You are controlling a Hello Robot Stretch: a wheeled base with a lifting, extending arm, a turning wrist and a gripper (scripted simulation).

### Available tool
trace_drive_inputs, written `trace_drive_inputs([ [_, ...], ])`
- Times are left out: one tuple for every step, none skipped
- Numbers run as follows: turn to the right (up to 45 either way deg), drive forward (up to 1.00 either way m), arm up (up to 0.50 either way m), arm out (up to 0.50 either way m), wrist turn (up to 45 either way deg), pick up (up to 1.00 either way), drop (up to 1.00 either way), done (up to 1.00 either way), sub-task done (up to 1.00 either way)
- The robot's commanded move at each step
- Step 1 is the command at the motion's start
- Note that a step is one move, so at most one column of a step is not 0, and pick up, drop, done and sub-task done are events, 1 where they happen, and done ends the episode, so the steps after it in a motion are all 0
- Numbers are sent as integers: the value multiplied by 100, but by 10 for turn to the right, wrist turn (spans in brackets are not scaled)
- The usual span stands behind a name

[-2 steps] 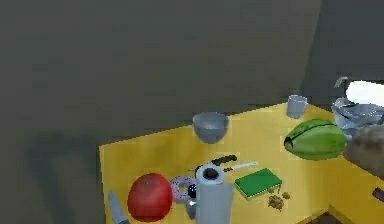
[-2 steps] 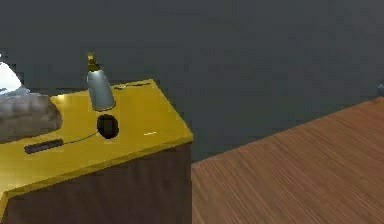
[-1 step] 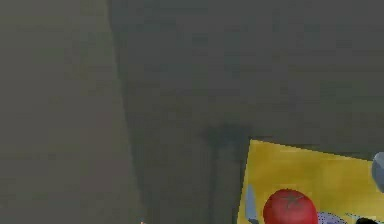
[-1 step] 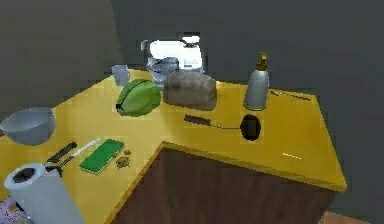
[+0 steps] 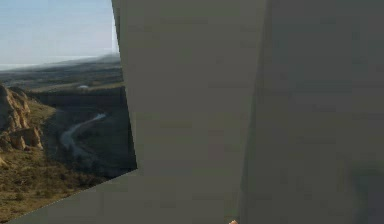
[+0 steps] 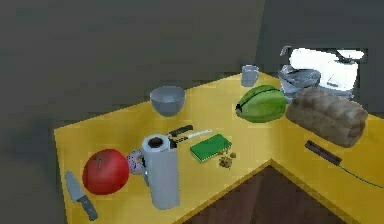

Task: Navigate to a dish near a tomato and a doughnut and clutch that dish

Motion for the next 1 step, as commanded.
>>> trace_drive_inputs([
  [0,0,50,0,0,0,0,0,0],
])
